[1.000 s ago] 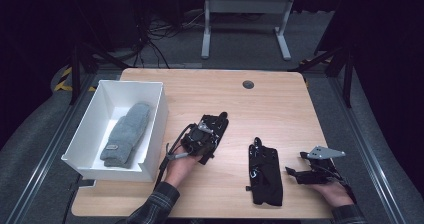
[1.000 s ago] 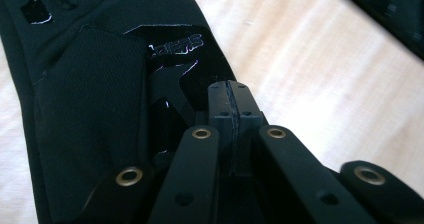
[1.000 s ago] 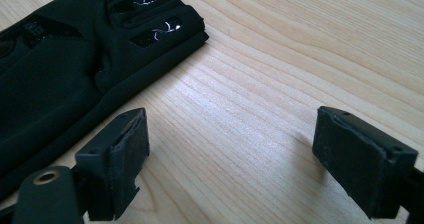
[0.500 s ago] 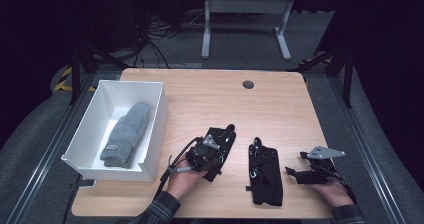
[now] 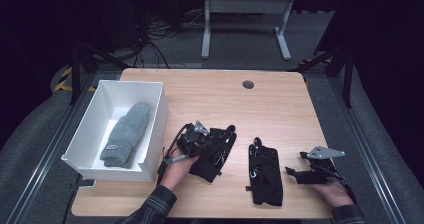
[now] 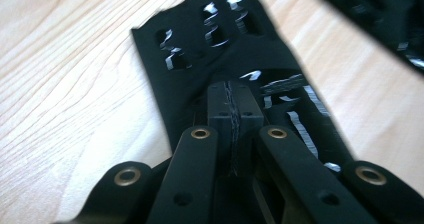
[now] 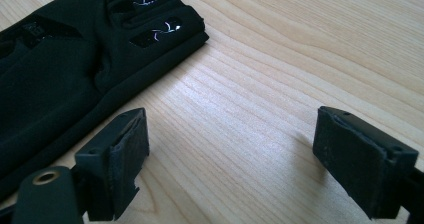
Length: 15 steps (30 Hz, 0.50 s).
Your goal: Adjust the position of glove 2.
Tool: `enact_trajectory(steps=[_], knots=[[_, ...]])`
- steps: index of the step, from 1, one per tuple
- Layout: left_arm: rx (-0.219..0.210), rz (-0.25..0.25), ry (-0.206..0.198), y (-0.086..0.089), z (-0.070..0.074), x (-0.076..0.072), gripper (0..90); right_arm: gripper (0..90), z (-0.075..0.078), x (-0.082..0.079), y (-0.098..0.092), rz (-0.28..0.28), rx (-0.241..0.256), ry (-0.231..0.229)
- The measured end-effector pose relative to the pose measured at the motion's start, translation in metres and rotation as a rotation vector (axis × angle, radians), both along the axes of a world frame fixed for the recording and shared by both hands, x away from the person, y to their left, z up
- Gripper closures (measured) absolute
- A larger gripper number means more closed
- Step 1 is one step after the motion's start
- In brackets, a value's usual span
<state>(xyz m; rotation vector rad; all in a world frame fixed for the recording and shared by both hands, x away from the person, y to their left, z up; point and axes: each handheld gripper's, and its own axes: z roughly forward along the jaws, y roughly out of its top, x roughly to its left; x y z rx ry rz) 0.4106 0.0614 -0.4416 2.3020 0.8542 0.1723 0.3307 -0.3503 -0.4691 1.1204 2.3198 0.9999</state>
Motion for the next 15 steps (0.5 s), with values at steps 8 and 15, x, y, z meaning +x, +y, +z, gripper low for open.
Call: enact_trajectory(steps=[8,15], knots=[[0.047,-0.062,0.039,-0.005,-0.009,-0.010,90.0,15.2,0.000,0.000,0.000,0.000,0.000,0.000],[0.044,-0.114,0.049,-0.004,-0.010,-0.033,90.0,15.2,0.000,0.000,0.000,0.000,-0.001,0.000]])
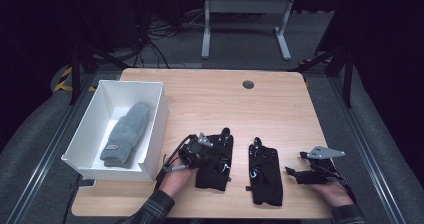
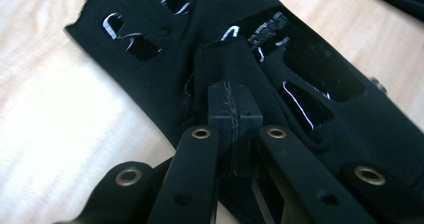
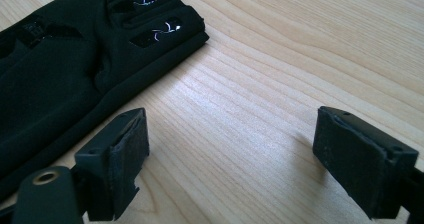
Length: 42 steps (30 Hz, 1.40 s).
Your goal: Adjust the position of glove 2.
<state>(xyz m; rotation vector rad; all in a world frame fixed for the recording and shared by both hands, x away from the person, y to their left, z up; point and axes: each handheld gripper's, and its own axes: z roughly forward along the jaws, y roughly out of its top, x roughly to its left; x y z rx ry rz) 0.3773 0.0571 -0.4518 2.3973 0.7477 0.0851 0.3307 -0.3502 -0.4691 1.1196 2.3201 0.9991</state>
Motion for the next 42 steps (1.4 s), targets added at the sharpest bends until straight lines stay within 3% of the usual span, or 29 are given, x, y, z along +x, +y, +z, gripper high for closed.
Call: enact_trajectory(steps=[5,8,14,17,20,24,33,36,40,42], knots=[[-0.014,-0.001,-0.015,0.004,0.000,-0.009,88.5,15.2,0.000,0.000,0.000,0.000,-0.001,-0.001],[-0.039,0.015,-0.020,0.008,0.004,-0.010,78.6,15.2,0.000,0.000,0.000,0.000,-0.001,-0.001],[-0.043,0.092,-0.047,0.016,0.007,-0.007,69.3,15.1,0.000,0.000,0.000,0.000,-0.001,-0.001],[-0.039,0.135,-0.031,0.021,0.002,-0.004,65.6,15.1,0.000,0.000,0.000,0.000,0.000,0.000],[-0.031,0.144,-0.015,0.023,-0.002,-0.001,63.8,15.1,0.000,0.000,0.000,0.000,0.000,0.000],[-0.038,0.144,-0.007,0.022,-0.004,0.000,66.1,15.1,0.000,0.000,0.000,0.000,0.000,0.000],[-0.064,0.167,0.017,0.020,-0.004,0.001,86.6,16.0,0.000,0.000,0.001,0.001,0.002,-0.002],[-0.080,0.173,0.031,0.022,-0.004,0.003,87.2,24.3,0.002,-0.001,0.002,0.015,0.003,0.008],[-0.099,0.173,0.039,0.023,-0.003,0.003,87.5,58.3,0.011,-0.007,0.005,0.083,0.030,0.009],[-0.118,0.171,0.043,0.024,-0.002,0.003,87.6,71.0,0.013,-0.010,0.007,0.127,0.029,0.012]])
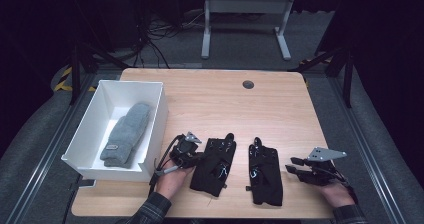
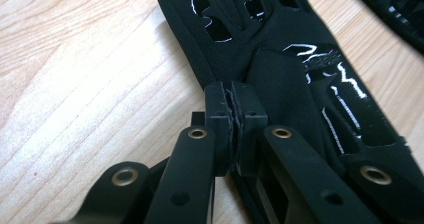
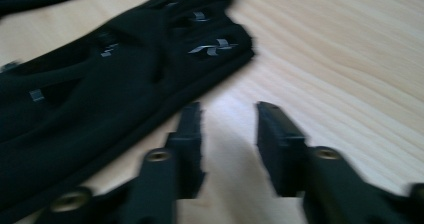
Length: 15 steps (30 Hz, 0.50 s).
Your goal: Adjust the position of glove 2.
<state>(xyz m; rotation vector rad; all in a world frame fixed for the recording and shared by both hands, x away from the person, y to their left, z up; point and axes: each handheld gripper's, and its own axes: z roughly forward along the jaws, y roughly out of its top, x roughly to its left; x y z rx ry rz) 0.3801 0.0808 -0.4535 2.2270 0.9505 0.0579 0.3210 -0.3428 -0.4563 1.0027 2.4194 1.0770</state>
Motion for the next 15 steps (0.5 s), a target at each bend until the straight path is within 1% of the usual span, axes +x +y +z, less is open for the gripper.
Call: enact_trajectory(steps=[1,2,3,4,8,12,14,15], knots=[[-0.004,-0.001,0.004,0.001,0.001,0.000,87.6,76.2,0.000,-0.001,0.002,0.028,0.000,0.004],[-0.007,0.000,0.004,0.001,0.001,0.000,87.6,81.9,0.000,-0.003,0.006,0.069,-0.001,0.021],[-0.007,0.000,0.004,0.001,0.001,0.000,87.6,85.8,-0.001,-0.004,0.009,0.088,-0.012,0.032],[-0.016,-0.001,0.008,0.001,0.002,0.000,87.6,89.0,-0.002,-0.004,0.011,0.106,-0.018,0.043],[-0.042,-0.005,0.009,0.002,0.004,0.000,87.7,89.9,-0.003,-0.005,0.018,0.149,-0.017,0.060],[-0.051,-0.009,0.007,0.002,0.006,0.000,87.7,89.9,-0.002,-0.005,0.022,0.157,-0.015,0.059],[-0.063,-0.010,0.008,0.001,0.008,0.000,87.7,89.9,-0.002,-0.004,0.024,0.160,-0.010,0.065],[-0.071,-0.014,0.001,0.000,0.010,0.000,87.8,90.0,-0.003,-0.003,0.026,0.162,-0.009,0.068]])
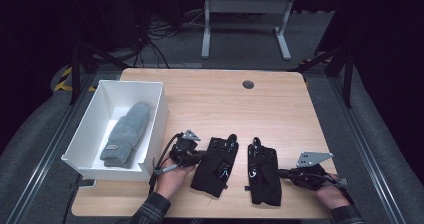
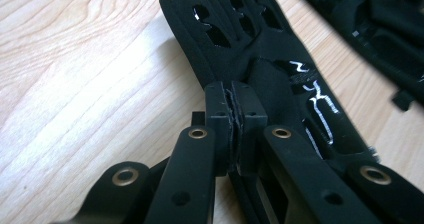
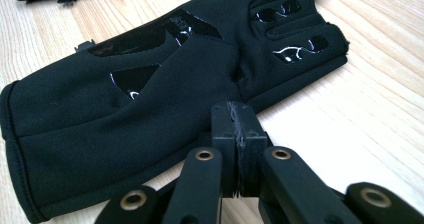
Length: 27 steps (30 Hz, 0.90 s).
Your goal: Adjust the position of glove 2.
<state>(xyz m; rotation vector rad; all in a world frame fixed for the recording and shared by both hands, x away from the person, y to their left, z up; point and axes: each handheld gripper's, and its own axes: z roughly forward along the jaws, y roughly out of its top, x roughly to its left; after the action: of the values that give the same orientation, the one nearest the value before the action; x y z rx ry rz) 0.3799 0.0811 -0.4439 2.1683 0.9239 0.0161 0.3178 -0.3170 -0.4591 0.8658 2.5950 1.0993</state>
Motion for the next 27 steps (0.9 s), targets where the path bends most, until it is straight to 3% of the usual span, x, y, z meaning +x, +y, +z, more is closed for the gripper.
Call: enact_trajectory(steps=[8,17,27], knots=[[-0.040,-0.011,-0.011,-0.003,0.006,0.001,87.8,90.0,0.002,0.006,0.015,0.017,0.032,0.003],[-0.085,-0.037,-0.011,-0.004,0.012,-0.001,87.9,90.0,0.002,0.010,0.033,0.052,0.025,0.012],[-0.176,-0.049,-0.022,-0.003,0.027,0.000,88.1,90.0,0.001,0.015,0.041,0.062,0.023,0.013]])
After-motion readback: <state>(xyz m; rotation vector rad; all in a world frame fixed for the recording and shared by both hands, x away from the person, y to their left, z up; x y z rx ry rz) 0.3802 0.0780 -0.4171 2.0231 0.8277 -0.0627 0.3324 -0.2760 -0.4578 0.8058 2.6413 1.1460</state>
